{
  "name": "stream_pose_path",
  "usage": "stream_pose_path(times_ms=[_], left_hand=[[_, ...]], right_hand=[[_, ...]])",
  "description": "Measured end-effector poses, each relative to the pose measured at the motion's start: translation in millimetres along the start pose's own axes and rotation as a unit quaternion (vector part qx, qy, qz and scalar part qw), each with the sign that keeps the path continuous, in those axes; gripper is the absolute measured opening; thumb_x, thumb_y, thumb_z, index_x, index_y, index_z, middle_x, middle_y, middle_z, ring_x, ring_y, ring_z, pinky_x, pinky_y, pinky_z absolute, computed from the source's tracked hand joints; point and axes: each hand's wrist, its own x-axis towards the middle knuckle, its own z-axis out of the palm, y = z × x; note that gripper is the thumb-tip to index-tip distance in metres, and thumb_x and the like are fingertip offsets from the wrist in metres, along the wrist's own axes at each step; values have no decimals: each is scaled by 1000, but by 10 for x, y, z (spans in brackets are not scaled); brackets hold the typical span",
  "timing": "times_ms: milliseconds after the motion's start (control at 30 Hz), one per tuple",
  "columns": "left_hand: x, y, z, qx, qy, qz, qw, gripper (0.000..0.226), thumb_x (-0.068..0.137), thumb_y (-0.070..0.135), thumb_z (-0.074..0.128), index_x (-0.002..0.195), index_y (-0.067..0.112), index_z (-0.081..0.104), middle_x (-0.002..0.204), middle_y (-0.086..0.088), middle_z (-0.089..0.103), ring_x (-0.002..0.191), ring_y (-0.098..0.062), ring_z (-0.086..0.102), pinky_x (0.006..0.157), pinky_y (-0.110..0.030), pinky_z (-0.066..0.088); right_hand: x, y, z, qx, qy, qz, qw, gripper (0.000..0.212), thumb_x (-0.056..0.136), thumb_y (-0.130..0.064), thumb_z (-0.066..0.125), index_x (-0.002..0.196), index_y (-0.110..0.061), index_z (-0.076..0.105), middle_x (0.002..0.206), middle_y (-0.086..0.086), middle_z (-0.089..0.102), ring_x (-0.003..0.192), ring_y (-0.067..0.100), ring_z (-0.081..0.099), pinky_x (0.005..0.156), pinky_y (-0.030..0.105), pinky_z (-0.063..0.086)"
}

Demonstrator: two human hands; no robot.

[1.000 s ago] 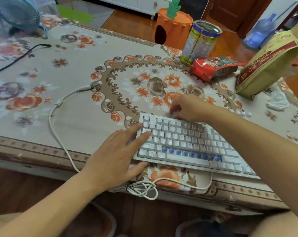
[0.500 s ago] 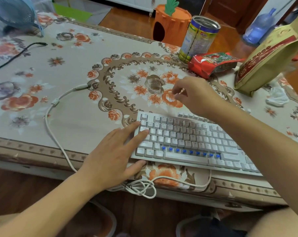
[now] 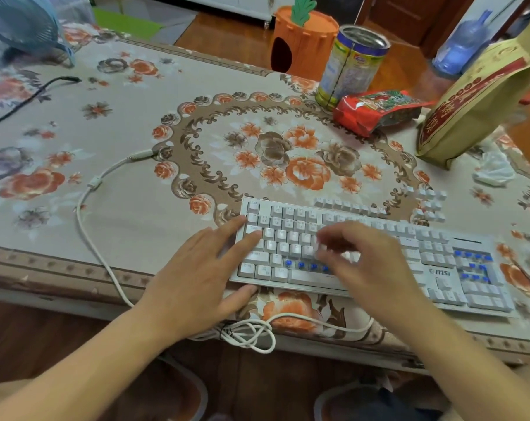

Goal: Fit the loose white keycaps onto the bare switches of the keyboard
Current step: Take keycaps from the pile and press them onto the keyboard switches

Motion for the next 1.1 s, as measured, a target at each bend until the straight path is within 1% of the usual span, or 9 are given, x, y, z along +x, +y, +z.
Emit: stream_pose_path(times_ms=[67, 100, 200, 300, 433, 533, 700, 867, 1100], left_hand=[[0, -4, -1, 3, -2, -1, 1000, 77, 94, 65, 46, 159, 28, 29, 166, -5, 28, 138, -27, 43, 115, -41, 35], [1, -4, -1, 3, -3, -1, 1000, 77, 95, 65, 46, 159, 28, 28, 166, -5, 28, 139, -27, 43, 115, -40, 34], [3, 5, -4, 5, -2, -1, 1000, 77, 94, 65, 47, 159, 28, 28, 165, -6, 29, 139, -27, 42, 115, -40, 34], [2, 7, -10, 3, -1, -2, 1000, 76, 94, 65, 47, 158, 27, 30, 164, -7, 31, 137, -28, 44, 113, -42, 38], [5, 4, -9, 3, 0, 2, 1000, 76, 94, 64, 47, 158, 26, 31, 164, -7, 31, 138, -27, 42, 114, -42, 37], [3, 4, -1, 7, 5, 6, 1000, 76, 94, 63, 48, 158, 26, 32, 165, -7, 30, 141, -24, 37, 116, -40, 33], [1, 7, 1, 7, 8, 7, 1000, 76, 94, 63, 49, 158, 26, 31, 164, -7, 30, 141, -23, 36, 115, -40, 32], [-5, 2, 7, 8, 5, 3, 1000, 76, 94, 63, 48, 158, 26, 31, 165, -7, 29, 140, -25, 38, 115, -41, 35], [3, 13, 9, 5, 9, 5, 1000, 76, 94, 62, 49, 158, 26, 31, 165, -7, 29, 140, -23, 36, 115, -40, 34]], right_hand=[[-73, 6, 151, -43, -16, -47, 998, 17, 86, -17, 75, 100, -26, 69, 93, -19, 64, 88, -1, 60, 78, 19, 52], [-82, 15, 212, -62, -17, -77, 995, 15, 86, -17, 75, 96, -25, 68, 93, -16, 63, 88, 1, 59, 77, 22, 51], [-71, 32, 337, -85, 0, -142, 986, 10, 86, -10, 74, 93, -15, 69, 96, -6, 64, 89, 9, 59, 76, 27, 52], [-76, 12, 417, -124, 35, -183, 975, 6, 87, -7, 72, 93, -8, 71, 96, 0, 67, 88, 17, 62, 75, 30, 54], [-34, 22, 463, -150, 53, -225, 961, 5, 86, -3, 74, 88, -8, 71, 94, 1, 70, 88, 21, 59, 75, 33, 51], [-16, 26, 469, -153, 54, -230, 960, 4, 87, -4, 73, 88, -8, 72, 94, 1, 70, 88, 22, 58, 76, 34, 50], [-53, 34, 435, -160, 40, -246, 955, 4, 90, -7, 69, 91, -7, 73, 96, 0, 68, 89, 20, 55, 79, 30, 48], [-88, 5, 422, -178, 17, -243, 953, 18, 98, -17, 59, 97, -7, 74, 99, 0, 66, 94, 20, 54, 84, 30, 46], [-69, 1, 404, -170, -6, -232, 958, 20, 97, -17, 57, 92, -7, 74, 98, 0, 63, 95, 20, 52, 81, 31, 46]])
